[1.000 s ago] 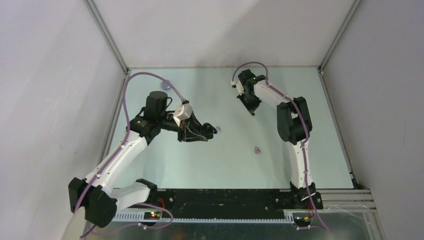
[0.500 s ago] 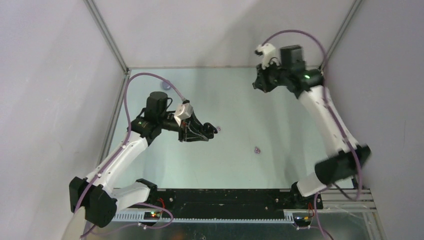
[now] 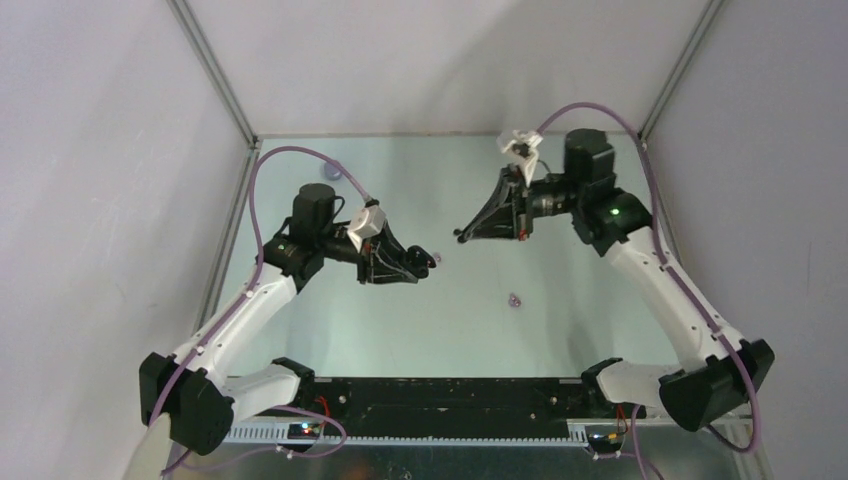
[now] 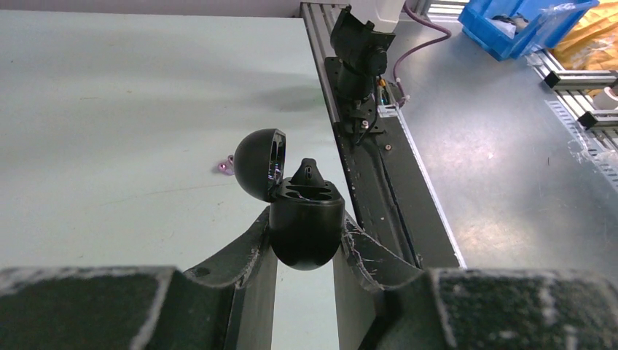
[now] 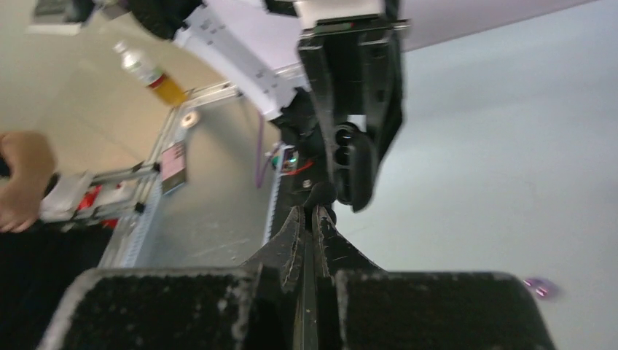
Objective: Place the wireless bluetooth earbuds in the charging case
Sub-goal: Pick up the left earbud from the center of the board, then insert the left earbud into the left side groove of the charging case.
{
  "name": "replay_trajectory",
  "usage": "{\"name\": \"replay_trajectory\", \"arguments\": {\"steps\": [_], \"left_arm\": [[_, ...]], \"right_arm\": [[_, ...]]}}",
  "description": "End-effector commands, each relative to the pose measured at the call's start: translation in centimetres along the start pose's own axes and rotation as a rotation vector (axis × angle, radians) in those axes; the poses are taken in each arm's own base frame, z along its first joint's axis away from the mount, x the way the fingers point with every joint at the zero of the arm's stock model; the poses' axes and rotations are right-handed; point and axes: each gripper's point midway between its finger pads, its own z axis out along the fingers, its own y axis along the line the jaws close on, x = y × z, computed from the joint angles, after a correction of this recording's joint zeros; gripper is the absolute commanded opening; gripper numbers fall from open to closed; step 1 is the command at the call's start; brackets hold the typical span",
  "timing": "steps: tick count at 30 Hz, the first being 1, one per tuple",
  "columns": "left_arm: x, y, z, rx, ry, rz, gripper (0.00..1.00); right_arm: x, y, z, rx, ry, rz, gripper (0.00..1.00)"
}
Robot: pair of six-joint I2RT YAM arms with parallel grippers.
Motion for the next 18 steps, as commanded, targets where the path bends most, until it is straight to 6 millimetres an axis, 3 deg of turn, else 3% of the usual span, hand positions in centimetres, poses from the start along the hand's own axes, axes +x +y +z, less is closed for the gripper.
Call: {"name": "replay_trajectory", "arguments": {"steps": [1,9,18], "left_arm": [[-1.0,-1.3,0.1,0.057,-0.023,0.033,0.00],[-0.8,-1.6,0.1,0.081,-0.021,0.026,0.00],[-0.5,-1.5,0.3,0.090,-0.017,0.011,0.00]], "right_arm": [[0.4,3.3,2.2,-0.221,0.028,-0.040,0.00],[1.8,3.2,4.6,-0.242,0.064,-0.031,0.00],[4.0,2.4,7.9,-0.162,0.208,-0.158,0.00]]}}
